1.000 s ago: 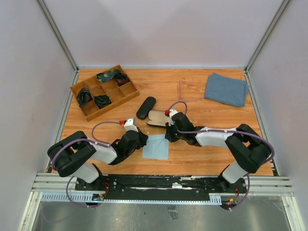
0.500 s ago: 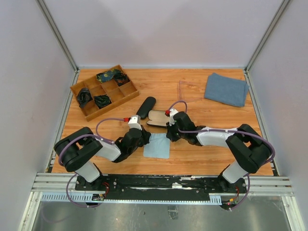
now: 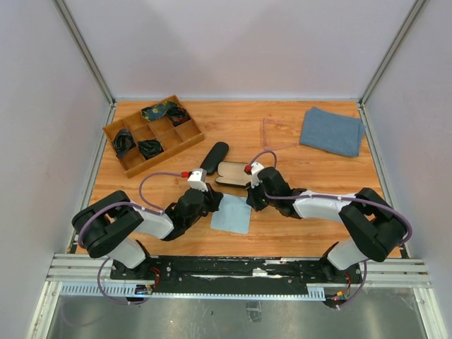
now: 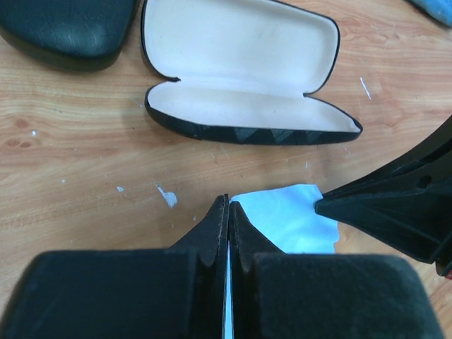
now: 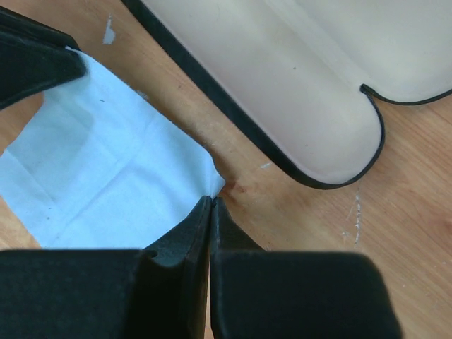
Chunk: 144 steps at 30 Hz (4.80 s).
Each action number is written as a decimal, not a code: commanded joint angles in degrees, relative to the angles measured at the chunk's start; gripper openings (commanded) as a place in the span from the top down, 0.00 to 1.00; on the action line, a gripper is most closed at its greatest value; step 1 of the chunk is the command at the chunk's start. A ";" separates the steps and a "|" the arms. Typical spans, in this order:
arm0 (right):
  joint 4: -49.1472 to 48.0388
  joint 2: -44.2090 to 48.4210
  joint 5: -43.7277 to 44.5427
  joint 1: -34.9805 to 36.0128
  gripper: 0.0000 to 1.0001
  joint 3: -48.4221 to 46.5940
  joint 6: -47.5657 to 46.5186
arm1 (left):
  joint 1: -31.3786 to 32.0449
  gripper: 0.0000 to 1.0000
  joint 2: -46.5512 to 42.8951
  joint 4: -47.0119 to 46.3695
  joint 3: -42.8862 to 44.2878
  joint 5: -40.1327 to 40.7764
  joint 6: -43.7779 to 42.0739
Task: Organize the sunglasses
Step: Fold the glasses cleaning cloth at the center of the board.
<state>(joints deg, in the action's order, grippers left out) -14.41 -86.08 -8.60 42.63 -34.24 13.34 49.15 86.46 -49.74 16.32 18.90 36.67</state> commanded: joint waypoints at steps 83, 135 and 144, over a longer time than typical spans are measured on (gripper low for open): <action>-2.31 14.48 2.14 13.81 0.99 11.04 -3.76 | 9.91 0.99 -15.04 -3.86 -15.24 2.88 -0.28; -1.95 13.33 0.89 15.54 0.76 11.93 -3.13 | 11.90 0.85 -11.81 -7.90 -16.81 0.65 0.90; -2.22 13.53 0.42 16.10 0.75 12.00 -3.41 | 12.10 0.79 -14.48 -6.78 -18.03 0.61 0.95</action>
<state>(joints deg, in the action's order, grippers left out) -16.01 -72.77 -7.57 57.67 -22.87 10.33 60.55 73.69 -55.42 0.71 19.33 37.74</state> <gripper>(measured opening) 0.251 0.202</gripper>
